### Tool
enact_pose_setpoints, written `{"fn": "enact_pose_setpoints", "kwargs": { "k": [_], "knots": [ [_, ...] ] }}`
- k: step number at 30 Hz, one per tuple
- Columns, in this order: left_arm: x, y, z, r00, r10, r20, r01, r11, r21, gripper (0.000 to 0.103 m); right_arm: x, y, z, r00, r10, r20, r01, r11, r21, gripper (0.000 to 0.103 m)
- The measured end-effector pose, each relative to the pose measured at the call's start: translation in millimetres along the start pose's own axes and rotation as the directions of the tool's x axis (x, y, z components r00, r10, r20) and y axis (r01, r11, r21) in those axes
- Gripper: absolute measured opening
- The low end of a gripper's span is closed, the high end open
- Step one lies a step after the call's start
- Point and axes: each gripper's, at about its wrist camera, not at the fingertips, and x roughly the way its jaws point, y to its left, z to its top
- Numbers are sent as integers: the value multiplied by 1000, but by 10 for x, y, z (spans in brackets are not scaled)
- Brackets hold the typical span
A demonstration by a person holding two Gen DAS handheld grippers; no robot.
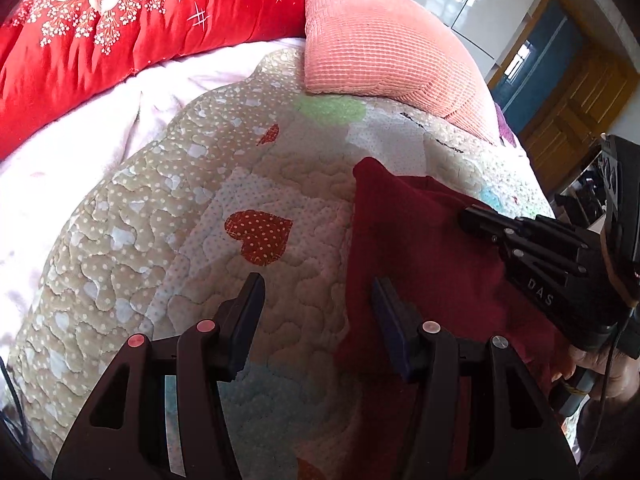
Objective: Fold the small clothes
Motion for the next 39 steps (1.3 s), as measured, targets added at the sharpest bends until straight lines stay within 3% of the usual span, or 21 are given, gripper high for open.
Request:
{"fn": "enact_pose_setpoints", "kwargs": {
  "k": [3,5,7,10,12,16,18,22,24,25,27,28,30,32,34,36,39],
  "knots": [
    [36,-57,-8,1000,12,1,-12,1000,21,55,240,3,-30,998,-32,-60,35,998,43,4],
    [77,-98,-28,1000,22,-12,-21,999,35,55,273,17,-64,997,-10,-72,15,998,62,5],
    [84,-126,-41,999,30,-12,-30,998,49,55,104,-66,-78,997,42,-61,-35,993,110,11],
    [17,-151,-47,1000,23,13,-23,998,60,55,-369,-223,-269,993,118,-25,-112,976,189,27],
    [-14,-165,-55,1000,0,27,-2,998,58,55,-595,-237,-510,988,147,-35,-139,975,175,27],
    [126,-279,-142,998,55,-20,-52,991,124,55,-513,-398,-1046,983,33,-182,1,983,182,27],
    [219,-348,-214,993,110,-37,-102,980,172,55,-561,-520,-1170,990,40,-133,-4,967,256,28],
    [137,-412,-240,993,115,-17,-110,975,192,55,-943,-656,-1280,998,8,-58,13,935,354,33],
    [32,-432,-220,996,94,8,-94,978,186,55,-1186,-762,-1373,998,-56,-31,63,926,371,37],
    [-25,-443,-214,997,76,25,-79,981,178,55,-1265,-846,-1439,993,-107,-40,115,919,378,44],
    [-94,-475,-204,999,29,35,-34,985,168,55,-1279,-1027,-1591,980,-174,-95,197,896,397,54],
    [-95,-503,-206,1000,10,28,-15,985,173,55,-1189,-1127,-1698,973,-170,-158,221,887,407,59],
    [-51,-566,-236,1000,13,-3,-12,980,196,55,-1031,-1280,-1922,955,-125,-270,239,862,447,59],
    [-12,-602,-281,999,38,-14,-34,975,219,55,-1281,-1334,-1994,979,-108,-175,183,848,497,58],
    [-14,-626,-307,999,49,-9,-46,971,233,55,-1574,-1451,-2003,984,-141,-109,177,823,540,58],
    [-22,-614,-298,999,40,-12,-36,974,222,55,-1793,-1623,-1986,969,-228,-96,242,794,557,58],
    [-13,-564,-281,1000,22,-18,-19,981,191,55,-1775,-1939,-1995,925,-305,-225,379,748,545,59]
  ]
}}
